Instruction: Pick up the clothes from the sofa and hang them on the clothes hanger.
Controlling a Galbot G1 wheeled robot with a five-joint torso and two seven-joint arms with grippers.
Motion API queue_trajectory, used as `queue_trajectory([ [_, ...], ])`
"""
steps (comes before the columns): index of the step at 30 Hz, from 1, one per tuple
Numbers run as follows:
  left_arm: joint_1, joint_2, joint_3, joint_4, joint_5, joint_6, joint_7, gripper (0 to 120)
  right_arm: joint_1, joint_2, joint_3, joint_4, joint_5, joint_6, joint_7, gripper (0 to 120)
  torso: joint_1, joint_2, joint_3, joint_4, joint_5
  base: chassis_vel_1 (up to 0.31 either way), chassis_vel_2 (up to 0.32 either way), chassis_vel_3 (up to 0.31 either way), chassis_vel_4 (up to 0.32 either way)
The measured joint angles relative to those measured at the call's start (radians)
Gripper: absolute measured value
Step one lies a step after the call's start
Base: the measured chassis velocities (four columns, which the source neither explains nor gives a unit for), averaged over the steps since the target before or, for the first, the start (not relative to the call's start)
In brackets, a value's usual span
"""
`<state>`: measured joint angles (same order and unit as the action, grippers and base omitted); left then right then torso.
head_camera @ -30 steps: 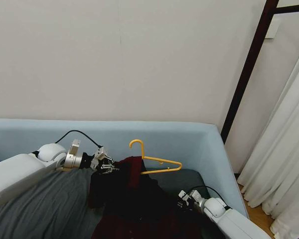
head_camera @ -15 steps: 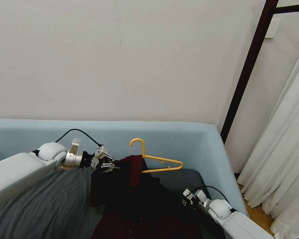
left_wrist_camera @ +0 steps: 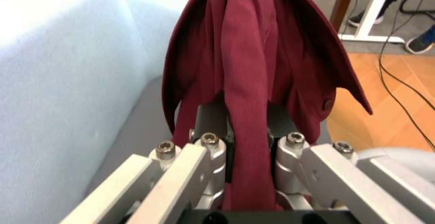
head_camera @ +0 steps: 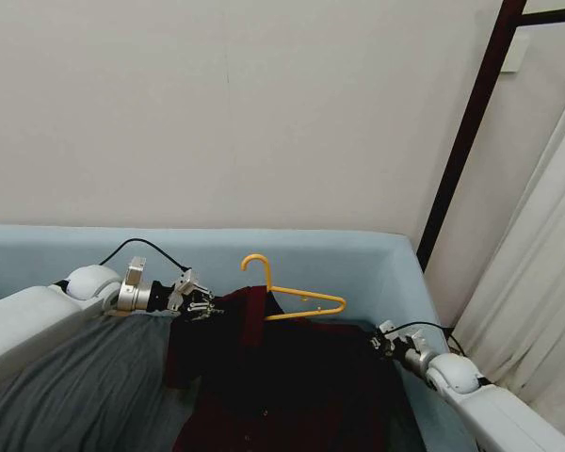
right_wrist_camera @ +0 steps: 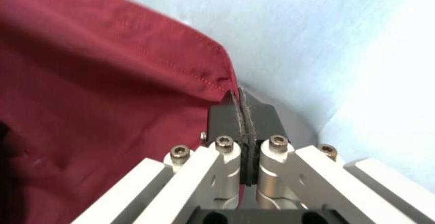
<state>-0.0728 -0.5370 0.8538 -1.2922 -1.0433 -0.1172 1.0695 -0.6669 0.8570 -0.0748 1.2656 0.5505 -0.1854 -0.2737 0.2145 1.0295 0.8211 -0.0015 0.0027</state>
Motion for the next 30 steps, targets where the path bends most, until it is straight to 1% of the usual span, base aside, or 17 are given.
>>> queue_trajectory([
  [1, 0.001, 0.009, 0.000, -0.005, 0.004, -0.003, 0.003, 7, -0.012, -0.023, 0.010, 0.041, 0.015, -0.008, 0.014, 0, 0.000, 0.000, 0.000, 0.0000, 0.0000, 0.000, 0.000, 0.000, 0.000],
  [5, 0.014, 0.033, -0.015, -0.021, 0.018, -0.007, 0.009, 7, -0.035, -0.072, 0.043, 0.154, 0.059, -0.038, 0.062, 0, 0.000, 0.000, 0.000, 0.0002, 0.0000, 0.000, 0.000, 0.000, 0.000],
  [7, 0.016, 0.035, -0.018, -0.022, 0.021, -0.007, 0.010, 7, -0.037, -0.079, 0.047, 0.170, 0.067, -0.043, 0.068, 0, 0.000, 0.000, 0.000, 0.0001, 0.0000, 0.000, 0.000, 0.000, 0.000],
  [10, 0.035, 0.056, -0.036, -0.034, 0.049, -0.014, 0.020, 7, -0.042, -0.128, 0.071, 0.261, 0.122, -0.065, 0.102, 0, 0.000, 0.000, 0.000, 0.0002, -0.0002, 0.000, 0.000, 0.000, 0.000],
  [11, 0.035, 0.056, -0.036, -0.034, 0.049, -0.014, 0.020, 7, -0.042, -0.128, 0.071, 0.261, 0.122, -0.065, 0.102, 0, 0.000, 0.000, 0.000, 0.0002, -0.0002, 0.000, 0.000, 0.000, 0.000],
  [15, 0.065, 0.076, -0.068, -0.042, 0.082, -0.023, 0.031, 7, -0.048, -0.191, 0.091, 0.366, 0.186, -0.090, 0.152, 0, 0.000, 0.000, 0.000, 0.0001, -0.0002, 0.000, 0.000, 0.000, 0.000],
  [17, 0.072, 0.080, -0.077, -0.044, 0.088, -0.024, 0.031, 7, -0.049, -0.201, 0.093, 0.384, 0.196, -0.095, 0.160, 0, 0.000, 0.000, 0.000, 0.0000, -0.0002, 0.000, 0.000, 0.000, 0.000],
  [20, 0.103, 0.092, -0.122, -0.049, 0.112, -0.026, 0.030, 7, -0.048, -0.230, 0.103, 0.449, 0.230, -0.111, 0.192, 0, 0.000, 0.000, 0.000, 0.0001, -0.0002, 0.000, 0.000, 0.000, 0.000],
  [21, 0.103, 0.092, -0.122, -0.049, 0.112, -0.026, 0.030, 7, -0.048, -0.230, 0.103, 0.449, 0.230, -0.111, 0.192, 0, 0.000, 0.000, 0.000, 0.0001, -0.0002, 0.000, 0.000, 0.000, 0.000],
  [25, 0.158, 0.106, -0.191, -0.058, 0.124, -0.026, 0.022, 7, -0.031, -0.252, 0.111, 0.519, 0.285, -0.132, 0.234, 0, 0.000, 0.000, 0.000, 0.0000, -0.0002, 0.000, 0.000, 0.000, 0.000],
  [26, 0.158, 0.106, -0.191, -0.058, 0.124, -0.026, 0.022, 7, -0.031, -0.252, 0.111, 0.519, 0.285, -0.132, 0.234, 0, 0.000, 0.000, 0.000, 0.0000, -0.0002, 0.000, 0.000, 0.000, 0.000],
  [28, 0.197, 0.114, -0.234, -0.063, 0.133, -0.025, 0.017, 7, -0.021, -0.268, 0.112, 0.557, 0.314, -0.141, 0.251, 0, 0.000, 0.000, 0.000, 0.0001, 0.0000, 0.000, 0.000, 0.000, 0.000],
  [30, 0.220, 0.118, -0.255, -0.066, 0.144, -0.024, 0.016, 7, -0.015, -0.282, 0.114, 0.591, 0.336, -0.149, 0.265, 0, 0.000, 0.000, 0.000, 0.0003, -0.0002, 0.000, 0.000, 0.000, 0.000],
])
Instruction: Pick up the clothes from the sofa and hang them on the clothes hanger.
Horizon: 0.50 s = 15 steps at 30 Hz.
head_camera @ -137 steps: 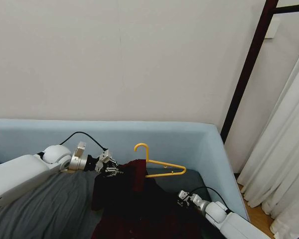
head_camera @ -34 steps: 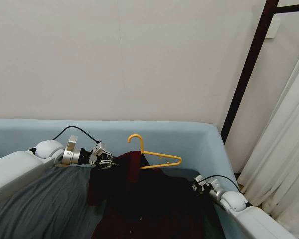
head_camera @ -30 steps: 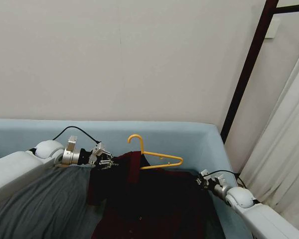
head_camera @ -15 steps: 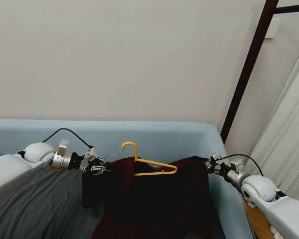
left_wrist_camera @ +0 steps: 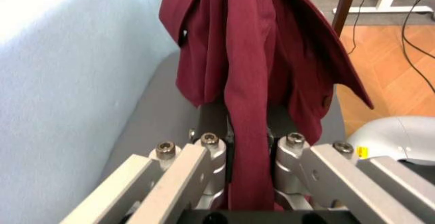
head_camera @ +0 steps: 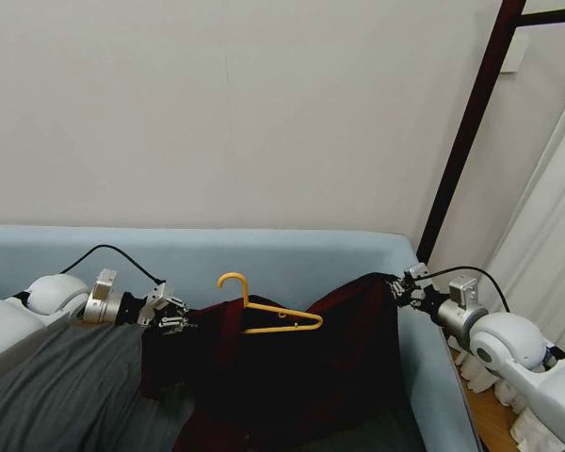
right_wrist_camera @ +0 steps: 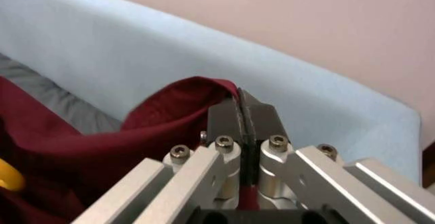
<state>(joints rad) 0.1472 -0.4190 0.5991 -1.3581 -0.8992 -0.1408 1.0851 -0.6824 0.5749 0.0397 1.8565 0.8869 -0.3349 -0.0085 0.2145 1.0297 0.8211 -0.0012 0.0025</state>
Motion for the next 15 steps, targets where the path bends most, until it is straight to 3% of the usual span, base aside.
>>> queue_trajectory([
  [15, 0.004, -0.042, 0.010, -0.006, 0.044, 0.023, -0.066, 7, 0.033, -0.107, 0.036, 0.204, 0.134, -0.029, 0.079, 0, 0.000, 0.000, 0.000, -0.0005, 0.0001, 0.000, 0.000, 0.000, 0.000],
])
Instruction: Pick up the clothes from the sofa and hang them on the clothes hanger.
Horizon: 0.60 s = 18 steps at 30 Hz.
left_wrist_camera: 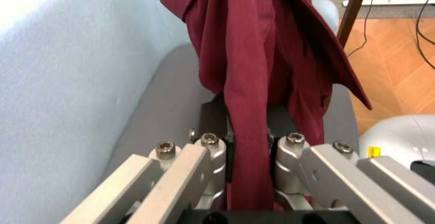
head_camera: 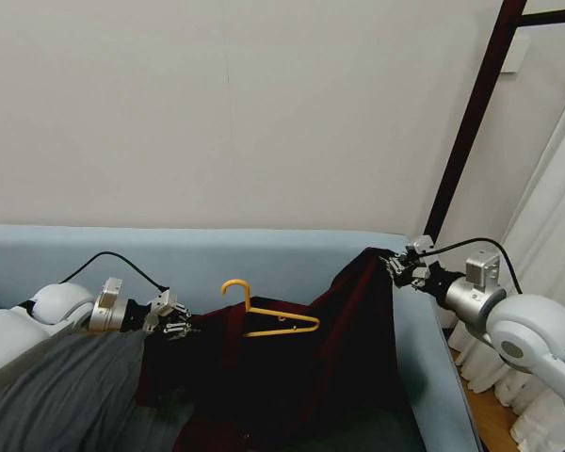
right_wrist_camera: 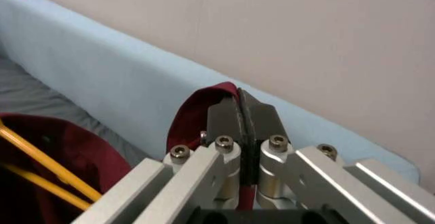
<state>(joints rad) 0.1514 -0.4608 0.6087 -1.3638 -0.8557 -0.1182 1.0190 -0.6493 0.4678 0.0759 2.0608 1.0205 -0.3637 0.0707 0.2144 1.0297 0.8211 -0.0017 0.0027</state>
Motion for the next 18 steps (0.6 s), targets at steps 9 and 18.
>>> queue_trajectory([
  [9, -0.040, -0.036, 0.057, -0.002, -0.004, 0.015, -0.027, 7, 0.060, -0.033, -0.014, 0.055, 0.059, -0.022, 0.030, 0, 0.000, 0.000, 0.000, 0.0004, 0.0001, 0.000, 0.000, 0.000, 0.000],
  [18, -0.108, -0.119, 0.176, -0.011, -0.009, 0.048, -0.101, 7, 0.130, -0.080, -0.037, 0.106, 0.124, -0.039, 0.046, 0, 0.000, 0.000, 0.000, 0.0003, 0.0002, 0.000, 0.000, 0.000, 0.000],
])
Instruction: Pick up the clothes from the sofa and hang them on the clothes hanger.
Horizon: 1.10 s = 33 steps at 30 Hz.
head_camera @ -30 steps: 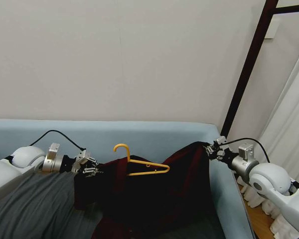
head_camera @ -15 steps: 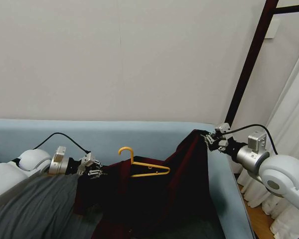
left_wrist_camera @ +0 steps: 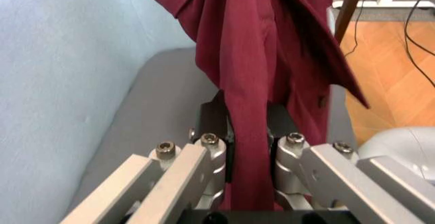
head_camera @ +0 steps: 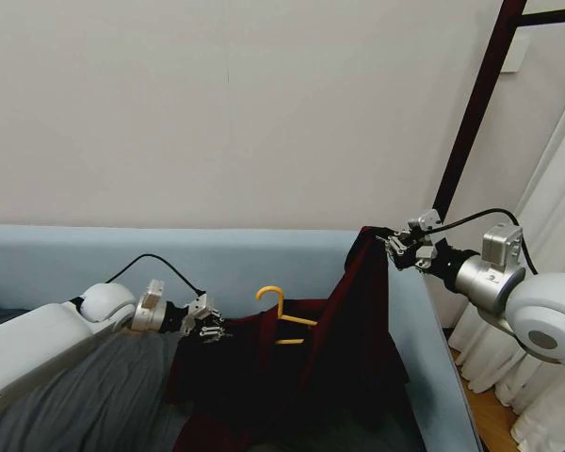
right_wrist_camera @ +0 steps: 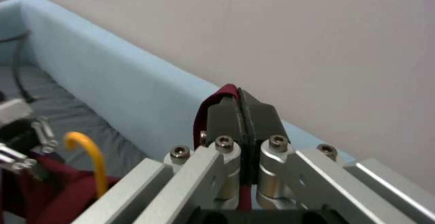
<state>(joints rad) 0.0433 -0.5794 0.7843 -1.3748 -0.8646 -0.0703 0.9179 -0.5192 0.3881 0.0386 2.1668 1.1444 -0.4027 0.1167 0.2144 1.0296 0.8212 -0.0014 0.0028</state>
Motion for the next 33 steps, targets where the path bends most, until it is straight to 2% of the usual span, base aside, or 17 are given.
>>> queue_trajectory([
  [2, -0.010, -0.023, 0.015, 0.013, -0.004, 0.005, -0.016, 7, -0.001, -0.008, 0.003, 0.020, 0.006, 0.000, 0.002, 0, 0.000, 0.000, 0.000, -0.0001, 0.0000, 0.000, 0.000, 0.000, 0.000],
  [5, -0.044, -0.103, 0.063, 0.036, -0.034, 0.021, -0.056, 7, -0.002, -0.030, 0.006, 0.085, 0.026, 0.000, 0.008, 0, 0.000, 0.000, 0.000, 0.0001, -0.0001, 0.000, 0.000, 0.000, 0.000],
  [6, -0.044, -0.103, 0.063, 0.036, -0.034, 0.021, -0.056, 7, -0.002, -0.030, 0.006, 0.085, 0.026, 0.000, 0.008, 0, 0.000, 0.000, 0.000, 0.0001, -0.0001, 0.000, 0.000, 0.000, 0.000],
  [10, -0.095, -0.210, 0.122, 0.075, -0.060, 0.029, -0.071, 7, -0.005, -0.060, 0.002, 0.135, 0.032, 0.000, 0.015, 0, 0.000, 0.000, 0.000, -0.0006, 0.0000, 0.000, 0.000, 0.000, 0.000],
  [14, -0.104, -0.254, 0.120, 0.112, -0.084, 0.032, -0.100, 7, -0.024, -0.070, 0.004, 0.187, 0.035, 0.000, 0.019, 0, 0.000, 0.000, 0.000, -0.0004, 0.0001, 0.000, 0.000, 0.000, 0.000],
  [16, -0.112, -0.267, 0.111, 0.134, -0.107, 0.033, -0.116, 7, -0.045, -0.077, 0.008, 0.222, 0.032, 0.000, 0.021, 0, 0.000, 0.000, 0.000, 0.0002, -0.0002, 0.000, 0.000, 0.000, 0.000],
  [26, -0.161, -0.273, 0.081, 0.171, -0.170, 0.036, -0.160, 7, -0.092, -0.060, 0.000, 0.298, 0.004, 0.000, 0.035, 0, 0.000, 0.000, 0.000, 0.0002, -0.0003, 0.000, 0.000, 0.000, 0.000],
  [33, -0.219, -0.232, 0.053, 0.141, -0.243, 0.046, -0.187, 7, -0.199, -0.018, -0.022, 0.306, -0.092, 0.005, 0.018, 0, 0.000, 0.000, 0.000, 0.0000, -0.0001, 0.000, 0.000, 0.000, 0.000],
])
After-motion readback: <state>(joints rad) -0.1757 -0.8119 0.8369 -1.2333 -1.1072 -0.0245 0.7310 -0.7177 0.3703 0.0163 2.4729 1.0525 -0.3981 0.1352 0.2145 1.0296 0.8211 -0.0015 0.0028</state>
